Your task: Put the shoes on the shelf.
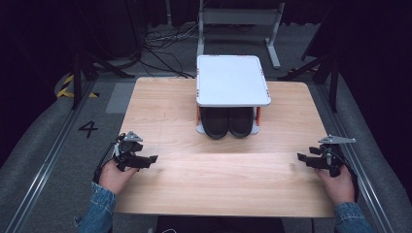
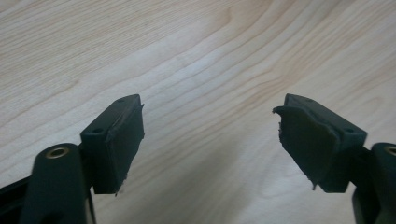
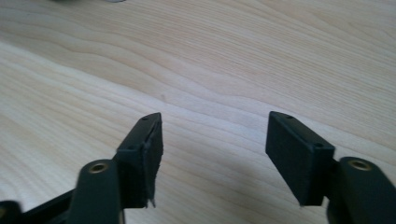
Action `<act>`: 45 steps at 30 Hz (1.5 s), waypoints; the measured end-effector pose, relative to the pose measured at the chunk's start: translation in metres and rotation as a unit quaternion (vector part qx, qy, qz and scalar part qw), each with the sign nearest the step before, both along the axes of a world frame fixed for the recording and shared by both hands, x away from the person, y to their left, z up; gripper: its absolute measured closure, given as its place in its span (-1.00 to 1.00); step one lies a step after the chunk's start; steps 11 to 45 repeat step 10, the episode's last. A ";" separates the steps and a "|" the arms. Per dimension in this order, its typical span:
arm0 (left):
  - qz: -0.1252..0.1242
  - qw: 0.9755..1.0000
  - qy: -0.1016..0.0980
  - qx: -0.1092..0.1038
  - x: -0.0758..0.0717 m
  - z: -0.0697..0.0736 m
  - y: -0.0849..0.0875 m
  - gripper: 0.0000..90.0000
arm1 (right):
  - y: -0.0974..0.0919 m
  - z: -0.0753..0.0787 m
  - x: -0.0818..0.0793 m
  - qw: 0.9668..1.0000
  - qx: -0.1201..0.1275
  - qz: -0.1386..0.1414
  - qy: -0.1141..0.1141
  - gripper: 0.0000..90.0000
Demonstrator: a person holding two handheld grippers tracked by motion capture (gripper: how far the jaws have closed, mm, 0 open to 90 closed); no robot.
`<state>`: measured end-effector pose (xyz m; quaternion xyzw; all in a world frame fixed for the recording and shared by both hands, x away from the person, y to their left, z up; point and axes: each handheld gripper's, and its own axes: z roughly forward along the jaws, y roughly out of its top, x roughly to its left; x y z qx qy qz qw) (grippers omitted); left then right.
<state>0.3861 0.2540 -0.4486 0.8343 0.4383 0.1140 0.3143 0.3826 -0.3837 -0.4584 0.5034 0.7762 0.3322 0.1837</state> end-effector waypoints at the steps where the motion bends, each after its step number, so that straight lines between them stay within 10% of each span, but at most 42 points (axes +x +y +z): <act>1: 0.000 1.000 -0.011 -0.005 0.002 -0.003 0.001 -0.55 | -0.004 -0.006 0.001 1.000 -0.007 -0.005 0.001 -0.26; 45: 0.002 1.000 -0.008 -0.022 0.005 -0.009 -0.002 -0.66 | -0.009 -0.012 -0.001 1.000 -0.006 -0.008 -0.008 -0.35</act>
